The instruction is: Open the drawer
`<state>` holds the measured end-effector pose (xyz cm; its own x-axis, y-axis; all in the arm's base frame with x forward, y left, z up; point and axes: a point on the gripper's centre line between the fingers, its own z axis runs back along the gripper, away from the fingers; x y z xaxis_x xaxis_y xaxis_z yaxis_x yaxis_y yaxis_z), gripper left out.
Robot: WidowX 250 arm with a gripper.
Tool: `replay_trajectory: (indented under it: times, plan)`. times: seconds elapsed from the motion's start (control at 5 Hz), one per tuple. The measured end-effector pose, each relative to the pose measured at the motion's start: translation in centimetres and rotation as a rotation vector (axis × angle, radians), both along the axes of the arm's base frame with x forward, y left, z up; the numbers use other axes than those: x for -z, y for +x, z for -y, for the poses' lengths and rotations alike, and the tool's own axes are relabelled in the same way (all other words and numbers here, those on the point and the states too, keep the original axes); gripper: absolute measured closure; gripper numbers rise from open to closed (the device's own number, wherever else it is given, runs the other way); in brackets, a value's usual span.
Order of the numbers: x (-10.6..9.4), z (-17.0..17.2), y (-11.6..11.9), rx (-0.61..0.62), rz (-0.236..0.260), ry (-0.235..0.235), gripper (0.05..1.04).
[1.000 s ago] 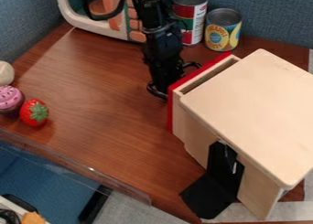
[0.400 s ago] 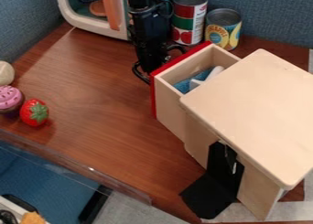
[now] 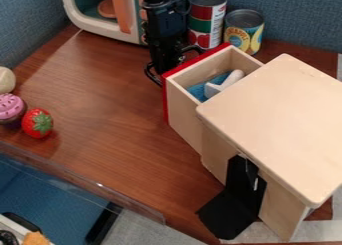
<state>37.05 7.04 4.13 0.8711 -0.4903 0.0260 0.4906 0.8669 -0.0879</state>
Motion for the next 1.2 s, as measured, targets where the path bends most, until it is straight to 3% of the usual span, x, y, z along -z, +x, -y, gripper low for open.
replay_trajectory:
  times: [1.2]
  plan:
    - [-0.06,-0.74,-0.10,0.021,-0.043,0.037,0.949]
